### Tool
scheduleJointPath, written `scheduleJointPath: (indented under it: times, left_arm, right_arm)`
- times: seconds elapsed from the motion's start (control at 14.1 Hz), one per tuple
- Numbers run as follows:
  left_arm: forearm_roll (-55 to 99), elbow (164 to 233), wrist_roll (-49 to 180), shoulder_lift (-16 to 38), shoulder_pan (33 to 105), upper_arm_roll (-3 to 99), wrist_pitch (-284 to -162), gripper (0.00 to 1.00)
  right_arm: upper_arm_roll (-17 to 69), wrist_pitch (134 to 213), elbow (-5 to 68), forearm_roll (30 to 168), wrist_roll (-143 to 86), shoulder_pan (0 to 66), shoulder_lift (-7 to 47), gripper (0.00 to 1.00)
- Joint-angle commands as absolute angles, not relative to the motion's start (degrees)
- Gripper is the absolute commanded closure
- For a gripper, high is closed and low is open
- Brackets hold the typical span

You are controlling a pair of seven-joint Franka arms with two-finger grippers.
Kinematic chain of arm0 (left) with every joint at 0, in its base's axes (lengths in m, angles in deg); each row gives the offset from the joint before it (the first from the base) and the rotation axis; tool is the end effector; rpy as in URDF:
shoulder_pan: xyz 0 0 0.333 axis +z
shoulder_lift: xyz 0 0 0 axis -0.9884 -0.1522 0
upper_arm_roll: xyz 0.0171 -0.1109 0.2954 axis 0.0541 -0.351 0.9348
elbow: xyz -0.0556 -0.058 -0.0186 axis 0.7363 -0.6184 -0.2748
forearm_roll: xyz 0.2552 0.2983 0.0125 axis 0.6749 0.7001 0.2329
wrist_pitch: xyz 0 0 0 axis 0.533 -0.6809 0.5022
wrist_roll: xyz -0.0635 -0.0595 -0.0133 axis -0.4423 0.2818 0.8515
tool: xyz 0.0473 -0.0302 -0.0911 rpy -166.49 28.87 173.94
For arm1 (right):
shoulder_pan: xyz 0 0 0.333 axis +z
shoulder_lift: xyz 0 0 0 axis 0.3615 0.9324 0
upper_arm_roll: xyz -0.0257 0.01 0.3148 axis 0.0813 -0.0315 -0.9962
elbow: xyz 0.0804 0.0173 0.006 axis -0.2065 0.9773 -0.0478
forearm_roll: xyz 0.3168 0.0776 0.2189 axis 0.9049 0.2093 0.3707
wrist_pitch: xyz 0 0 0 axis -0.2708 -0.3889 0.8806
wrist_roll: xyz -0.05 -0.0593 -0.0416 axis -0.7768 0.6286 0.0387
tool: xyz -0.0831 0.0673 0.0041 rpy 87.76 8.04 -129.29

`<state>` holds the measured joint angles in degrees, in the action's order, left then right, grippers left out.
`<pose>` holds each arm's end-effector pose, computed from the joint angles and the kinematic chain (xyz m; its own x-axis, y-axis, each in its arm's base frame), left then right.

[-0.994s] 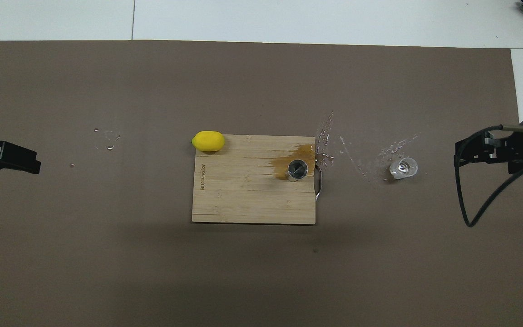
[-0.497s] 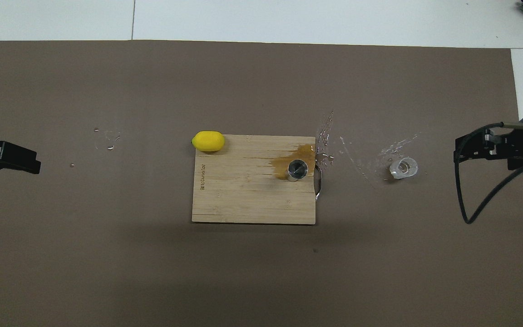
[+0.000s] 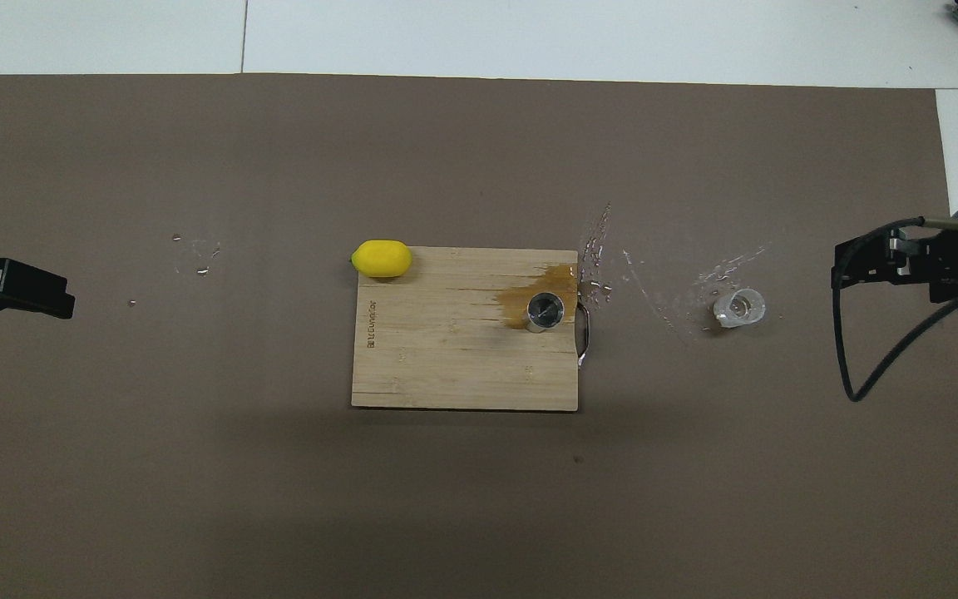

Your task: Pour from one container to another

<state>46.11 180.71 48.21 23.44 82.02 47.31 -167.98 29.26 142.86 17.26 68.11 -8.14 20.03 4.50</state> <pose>0.5273 -0.0275 0.6302 0.9927 -0.0844 -0.0864 -0.0825 -0.9963 0.0248 0.5452 0.0261 0.6272 0.9862 -0.1607 -0.0402 -0.1602 -0.9870 0.0165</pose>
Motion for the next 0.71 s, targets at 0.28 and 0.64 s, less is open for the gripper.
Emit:
scheduleJointPath:
  times: [0.28,0.64]
  left_arm:
    - [46.1,181.4,48.6,24.2,81.3,47.9,-168.1,0.0]
    - [46.1,181.4,48.6,24.2,81.3,47.9,-168.1,0.0]
  right_arm:
    - [29.2,144.1,18.8,68.4,-7.0,19.6,3.4,0.0]
    - [29.2,144.2,18.8,67.6,-6.9,19.6,3.4,0.0]
